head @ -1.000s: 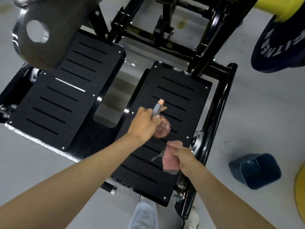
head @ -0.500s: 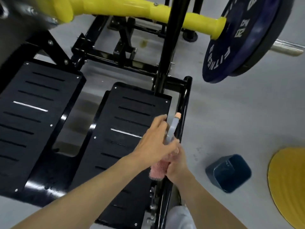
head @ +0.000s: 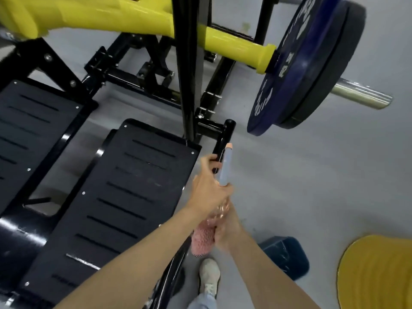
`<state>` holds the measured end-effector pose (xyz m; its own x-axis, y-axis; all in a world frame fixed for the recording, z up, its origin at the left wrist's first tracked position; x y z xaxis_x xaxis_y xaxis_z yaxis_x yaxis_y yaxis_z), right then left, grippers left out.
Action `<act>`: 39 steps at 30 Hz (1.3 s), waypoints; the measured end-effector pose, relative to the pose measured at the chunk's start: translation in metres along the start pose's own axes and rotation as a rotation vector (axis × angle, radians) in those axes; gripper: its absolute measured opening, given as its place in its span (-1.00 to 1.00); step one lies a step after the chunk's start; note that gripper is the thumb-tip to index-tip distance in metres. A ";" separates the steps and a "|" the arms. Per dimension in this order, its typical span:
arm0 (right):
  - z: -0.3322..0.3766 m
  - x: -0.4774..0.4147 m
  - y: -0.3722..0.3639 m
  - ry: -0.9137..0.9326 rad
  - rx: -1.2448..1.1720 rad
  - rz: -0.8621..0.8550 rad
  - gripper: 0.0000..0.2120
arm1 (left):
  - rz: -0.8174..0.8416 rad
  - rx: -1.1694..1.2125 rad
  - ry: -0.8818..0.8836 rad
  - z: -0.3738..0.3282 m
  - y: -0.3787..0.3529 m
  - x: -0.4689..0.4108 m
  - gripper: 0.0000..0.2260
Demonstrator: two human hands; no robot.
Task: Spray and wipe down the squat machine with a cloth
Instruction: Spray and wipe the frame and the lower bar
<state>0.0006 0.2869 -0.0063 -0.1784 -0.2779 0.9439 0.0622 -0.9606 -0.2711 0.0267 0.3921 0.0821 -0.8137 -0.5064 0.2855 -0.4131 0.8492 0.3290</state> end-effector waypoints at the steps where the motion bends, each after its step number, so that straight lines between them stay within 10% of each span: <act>1: 0.003 -0.004 0.004 -0.027 0.015 -0.006 -0.46 | 0.007 0.020 0.033 0.003 -0.005 -0.006 -0.49; 17: 0.070 -0.019 0.027 0.018 0.815 -0.325 -0.64 | -0.162 0.168 0.349 0.045 -0.002 -0.090 -0.85; 20: 0.074 -0.025 0.024 -0.034 0.795 -0.322 -0.88 | -0.022 0.047 0.416 0.053 -0.008 -0.106 -0.79; 23: 0.079 -0.034 0.023 -0.045 0.759 -0.346 -0.65 | 0.102 -0.107 0.470 0.054 -0.017 -0.113 -0.83; 32: 0.076 -0.056 0.009 0.008 0.872 -0.294 -0.88 | 0.118 -0.211 0.582 0.061 -0.029 -0.135 -0.54; 39: 0.093 -0.066 0.017 0.068 0.923 -0.277 -0.75 | 0.156 -0.243 0.568 0.054 -0.042 -0.161 -0.67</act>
<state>0.1046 0.2896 -0.0557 -0.3571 -0.0706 0.9314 0.7516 -0.6138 0.2416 0.1532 0.4460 -0.0264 -0.4858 -0.4368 0.7571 -0.1489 0.8949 0.4207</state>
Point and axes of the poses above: each hand's wrist, its own x-axis away from the middle knuckle, its own y-axis out of the back of the hand, z = x × y, the point moved 6 cm from there along -x, towards the middle knuckle, and after that the axes turned 6 degrees about -y, right-handed, at the moved point
